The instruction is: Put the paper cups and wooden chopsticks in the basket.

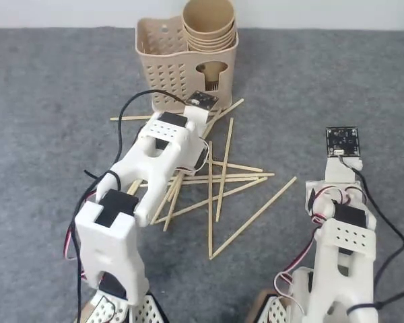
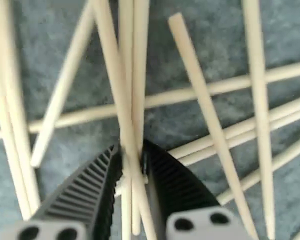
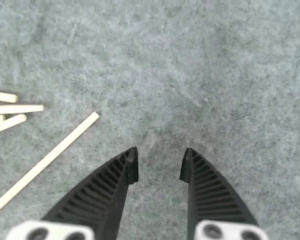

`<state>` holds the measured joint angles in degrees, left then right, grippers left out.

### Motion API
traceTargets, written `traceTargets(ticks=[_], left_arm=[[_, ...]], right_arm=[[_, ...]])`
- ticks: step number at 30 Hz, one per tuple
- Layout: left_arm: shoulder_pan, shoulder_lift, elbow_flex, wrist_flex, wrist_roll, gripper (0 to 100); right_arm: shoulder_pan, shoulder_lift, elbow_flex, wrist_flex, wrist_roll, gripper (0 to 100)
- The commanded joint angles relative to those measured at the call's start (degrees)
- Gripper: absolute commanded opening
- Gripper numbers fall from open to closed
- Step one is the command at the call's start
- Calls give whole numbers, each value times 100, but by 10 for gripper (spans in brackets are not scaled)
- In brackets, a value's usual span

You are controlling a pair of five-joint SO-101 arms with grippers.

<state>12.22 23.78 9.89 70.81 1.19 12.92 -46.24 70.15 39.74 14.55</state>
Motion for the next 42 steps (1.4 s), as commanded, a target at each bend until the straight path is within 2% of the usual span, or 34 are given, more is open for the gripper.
traceTargets(ticks=[1,7,15,18,22,28,35,42], left_arm=[[167,-413,-145,545,-79,12],[536,-1952,136,1029,-211,12],[1943,-4035,400,1732,-220,12],[1916,-4396,347,1714,-220,12],[1292,-4387,233,1398,-220,12],[642,-3938,215,413,-220,12],[492,-3763,207,-967,-220,12],[413,-4818,207,-1811,-220,12]], right_arm=[[-57,-163,-44,-22,44,155],[-57,-163,-44,-22,44,155],[-57,-163,-44,-22,44,155],[-57,-163,-44,-22,44,155],[-57,-163,-44,-22,44,155],[-57,-163,-44,-22,44,155],[-57,-163,-44,-31,44,155],[-57,-163,70,-286,53,155]])
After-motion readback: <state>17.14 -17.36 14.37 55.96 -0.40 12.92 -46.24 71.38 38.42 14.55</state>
